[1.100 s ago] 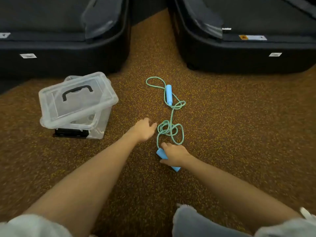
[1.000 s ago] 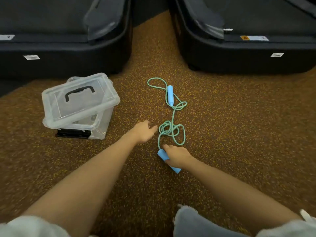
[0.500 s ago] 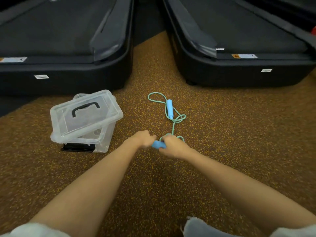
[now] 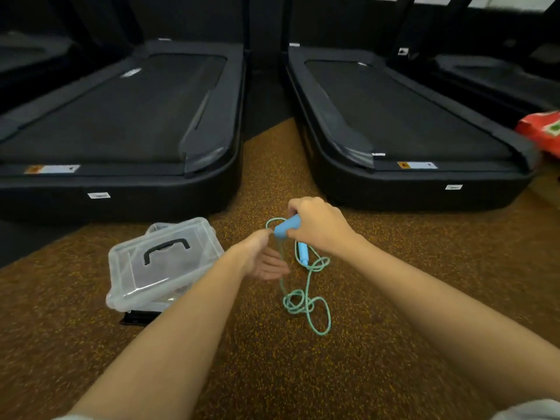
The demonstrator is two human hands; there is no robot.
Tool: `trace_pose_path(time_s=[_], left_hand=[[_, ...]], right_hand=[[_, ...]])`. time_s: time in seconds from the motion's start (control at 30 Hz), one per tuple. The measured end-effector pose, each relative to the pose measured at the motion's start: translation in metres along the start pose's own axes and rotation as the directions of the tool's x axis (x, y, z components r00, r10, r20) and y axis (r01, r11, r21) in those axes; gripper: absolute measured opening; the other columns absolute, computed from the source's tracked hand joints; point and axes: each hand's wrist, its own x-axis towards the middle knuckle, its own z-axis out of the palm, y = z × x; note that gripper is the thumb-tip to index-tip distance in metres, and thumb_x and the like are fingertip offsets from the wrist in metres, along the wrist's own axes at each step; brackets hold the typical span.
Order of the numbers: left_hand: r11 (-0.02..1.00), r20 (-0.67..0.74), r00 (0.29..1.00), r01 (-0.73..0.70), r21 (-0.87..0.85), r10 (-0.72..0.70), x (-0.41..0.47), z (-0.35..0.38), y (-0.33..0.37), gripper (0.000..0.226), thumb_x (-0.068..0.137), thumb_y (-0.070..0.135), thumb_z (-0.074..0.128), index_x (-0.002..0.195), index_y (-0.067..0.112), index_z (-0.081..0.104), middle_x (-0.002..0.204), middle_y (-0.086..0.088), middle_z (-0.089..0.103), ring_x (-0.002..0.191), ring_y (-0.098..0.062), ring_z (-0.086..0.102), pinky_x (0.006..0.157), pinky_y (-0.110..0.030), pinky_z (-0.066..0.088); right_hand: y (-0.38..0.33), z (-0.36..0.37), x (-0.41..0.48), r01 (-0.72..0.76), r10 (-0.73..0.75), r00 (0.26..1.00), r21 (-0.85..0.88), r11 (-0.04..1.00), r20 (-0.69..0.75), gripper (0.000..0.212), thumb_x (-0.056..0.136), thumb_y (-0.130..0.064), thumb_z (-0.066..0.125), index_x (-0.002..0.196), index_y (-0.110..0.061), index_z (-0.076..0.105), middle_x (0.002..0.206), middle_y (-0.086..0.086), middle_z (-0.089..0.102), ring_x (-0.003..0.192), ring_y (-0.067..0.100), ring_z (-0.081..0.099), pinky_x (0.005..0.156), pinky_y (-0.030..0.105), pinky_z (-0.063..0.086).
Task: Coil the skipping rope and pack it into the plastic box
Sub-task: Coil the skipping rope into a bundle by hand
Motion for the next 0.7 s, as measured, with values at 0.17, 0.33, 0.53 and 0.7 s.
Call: trace_pose_path(time_s=[0.17,0.33,0.53,0.7], left_hand=[[0.914,0.134,0.979,-0.09,-0.396,0.155,-0.036,0.002,0.047,0.043,0.095,0.026,0.047,0.123,-0.007,0.044,0.108,-0.026,0.06,0.093,-0.033,0.061,0.082,-0.04,0.049],[0.869,0.107,0.937,-0.261,-0.42,0.333,-0.062,0.01,0.088,0.032,0.095,0.01,0.046,0.126,0.001,0.046,0.089,-0.019,0.059,0.074,-0.026,0.062,0.055,-0.038,0.057],[0.866,0.15,0.889,-0.364,-0.343,0.432,-0.097,0.006,0.135,0.014,0.096,0.01,0.043,0.092,0.002,0.053,0.083,-0.012,0.056,0.073,-0.019,0.057,0.073,-0.03,0.051],[0.827,0.134,0.848,-0.446,-0.343,0.513,-0.111,0.002,0.153,0.021,0.093,0.015,0.047,0.106,0.001,0.057,0.077,-0.007,0.057,0.058,-0.014,0.057,0.049,-0.025,0.054]], right_hand=[[-0.024,-0.047,0.008,0.097,-0.106,0.988,-0.082,0.992,-0.112,0.021,0.083,-0.024,0.06,0.101,-0.015,0.054,0.102,0.002,0.057,0.089,0.02,0.058,0.063,0.027,0.038],[-0.043,-0.084,0.013,0.161,-0.179,0.965,-0.106,0.981,-0.192,0.024,0.087,-0.025,0.056,0.109,-0.016,0.052,0.103,0.0,0.054,0.091,0.018,0.057,0.062,0.024,0.03],[-0.055,-0.13,0.028,0.213,-0.21,0.943,-0.018,0.977,-0.258,0.039,0.084,-0.05,0.054,0.112,-0.022,0.054,0.106,-0.006,0.057,0.092,0.015,0.058,0.07,0.029,0.043],[-0.046,-0.156,0.053,0.286,-0.12,0.917,0.417,0.863,-0.381,0.031,0.09,-0.042,0.052,0.104,-0.016,0.062,0.101,-0.001,0.061,0.079,0.004,0.059,0.072,0.014,0.047]])
